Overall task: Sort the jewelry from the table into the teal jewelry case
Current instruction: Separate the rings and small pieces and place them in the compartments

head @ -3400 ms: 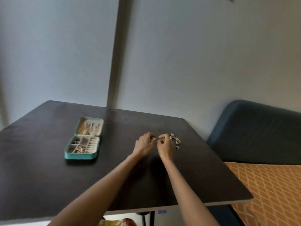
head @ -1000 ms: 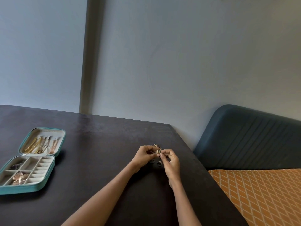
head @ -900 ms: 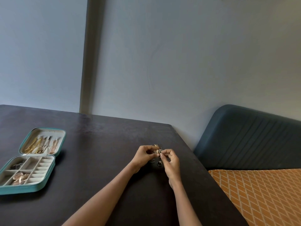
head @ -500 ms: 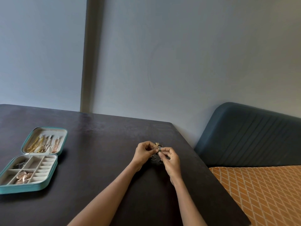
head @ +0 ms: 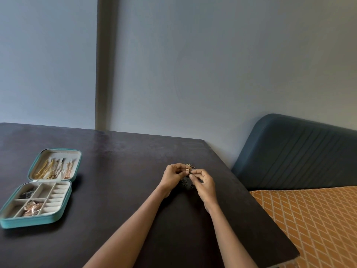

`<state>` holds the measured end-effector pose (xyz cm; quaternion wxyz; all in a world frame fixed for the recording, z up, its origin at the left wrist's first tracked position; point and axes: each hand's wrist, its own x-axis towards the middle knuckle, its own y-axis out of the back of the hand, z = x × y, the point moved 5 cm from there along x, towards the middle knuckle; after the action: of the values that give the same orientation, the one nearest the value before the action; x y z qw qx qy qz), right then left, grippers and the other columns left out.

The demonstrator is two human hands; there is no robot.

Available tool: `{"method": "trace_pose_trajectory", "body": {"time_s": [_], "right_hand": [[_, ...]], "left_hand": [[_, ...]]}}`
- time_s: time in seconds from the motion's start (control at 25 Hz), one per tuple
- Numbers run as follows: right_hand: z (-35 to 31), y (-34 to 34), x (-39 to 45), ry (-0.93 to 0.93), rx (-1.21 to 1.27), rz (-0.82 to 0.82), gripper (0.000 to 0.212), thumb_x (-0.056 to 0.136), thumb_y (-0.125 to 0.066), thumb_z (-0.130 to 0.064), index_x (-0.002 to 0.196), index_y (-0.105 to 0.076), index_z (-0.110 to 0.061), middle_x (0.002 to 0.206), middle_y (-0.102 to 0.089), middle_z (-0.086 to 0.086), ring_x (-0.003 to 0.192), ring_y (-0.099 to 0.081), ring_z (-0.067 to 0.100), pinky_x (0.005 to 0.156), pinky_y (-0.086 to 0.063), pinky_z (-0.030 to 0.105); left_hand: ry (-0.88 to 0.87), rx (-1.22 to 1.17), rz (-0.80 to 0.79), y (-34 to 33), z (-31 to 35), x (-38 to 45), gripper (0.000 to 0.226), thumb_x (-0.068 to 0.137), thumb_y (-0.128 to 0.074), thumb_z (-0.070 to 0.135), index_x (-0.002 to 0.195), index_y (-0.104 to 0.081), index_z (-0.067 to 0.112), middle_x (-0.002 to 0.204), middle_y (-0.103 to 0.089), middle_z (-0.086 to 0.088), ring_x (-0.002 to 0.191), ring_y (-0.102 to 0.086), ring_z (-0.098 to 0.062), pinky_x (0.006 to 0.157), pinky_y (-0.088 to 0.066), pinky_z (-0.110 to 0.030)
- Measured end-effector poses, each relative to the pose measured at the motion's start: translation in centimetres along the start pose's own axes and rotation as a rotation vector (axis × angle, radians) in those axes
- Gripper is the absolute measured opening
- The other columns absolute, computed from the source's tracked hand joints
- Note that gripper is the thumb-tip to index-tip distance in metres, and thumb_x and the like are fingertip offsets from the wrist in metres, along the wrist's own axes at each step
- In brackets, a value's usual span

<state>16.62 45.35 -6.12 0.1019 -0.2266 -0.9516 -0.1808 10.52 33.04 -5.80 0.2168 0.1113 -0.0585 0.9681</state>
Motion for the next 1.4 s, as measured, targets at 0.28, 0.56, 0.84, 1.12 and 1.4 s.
{"method": "trace_pose_trajectory", "body": {"time_s": [0.28,0.56,0.84,1.12,1.4], "right_hand": [[-0.6,0.7,3.3,-0.009,-0.384,0.229,0.01,0.089,-0.06,-0.019,0.092,-0.069,-0.023,0.093,-0.07,-0.004,0.093,-0.064,0.017,0.079,-0.051,0.032],[-2.3,-1.6,7.6,-0.008,-0.994,0.173,0.024,0.095,-0.05,-0.031,0.103,-0.069,-0.018,0.114,-0.064,0.005,0.111,-0.052,0.026,0.091,-0.039,0.036],[-2.0,-3.1,9.9,-0.127,-1.041,-0.176,0.025,0.09,-0.057,-0.039,0.106,-0.07,-0.024,0.124,-0.06,0.004,0.125,-0.04,0.028,0.1,-0.034,0.04],[-1.7,-3.4,9.8,-0.139,-0.699,-0.134,0.017,0.085,-0.062,-0.032,0.091,-0.074,-0.022,0.099,-0.072,0.0,0.101,-0.061,0.021,0.094,-0.043,0.037],[-2.0,-2.8,6.0,-0.247,0.178,0.003,0.018,0.088,-0.064,-0.03,0.089,-0.068,-0.013,0.073,-0.062,-0.001,0.065,-0.054,0.009,0.056,-0.044,0.019]], "left_hand": [[0.022,-0.04,0.22,1.1,-0.5,0.4,0.02,0.088,-0.059,0.001,0.094,-0.068,0.018,0.087,-0.072,-0.001,0.08,-0.066,-0.012,0.082,-0.053,-0.025],[0.011,0.05,0.321,1.4,-0.6,0.7,0.018,0.087,-0.061,0.003,0.097,-0.07,0.015,0.09,-0.073,0.001,0.082,-0.066,-0.007,0.076,-0.051,-0.014],[-0.003,0.048,0.324,1.4,-0.4,0.6,0.019,0.087,-0.06,0.0,0.094,-0.071,0.014,0.085,-0.07,0.007,0.08,-0.065,-0.001,0.07,-0.049,-0.005],[0.004,0.006,0.305,1.3,-0.3,0.5,0.02,0.088,-0.059,0.0,0.096,-0.071,0.014,0.089,-0.072,0.004,0.083,-0.066,-0.003,0.072,-0.051,-0.009],[0.025,-0.116,0.331,2.0,-0.4,0.0,0.024,0.089,-0.056,0.003,0.088,-0.068,0.024,0.087,-0.071,-0.002,0.08,-0.065,-0.014,0.082,-0.055,-0.031]]}}
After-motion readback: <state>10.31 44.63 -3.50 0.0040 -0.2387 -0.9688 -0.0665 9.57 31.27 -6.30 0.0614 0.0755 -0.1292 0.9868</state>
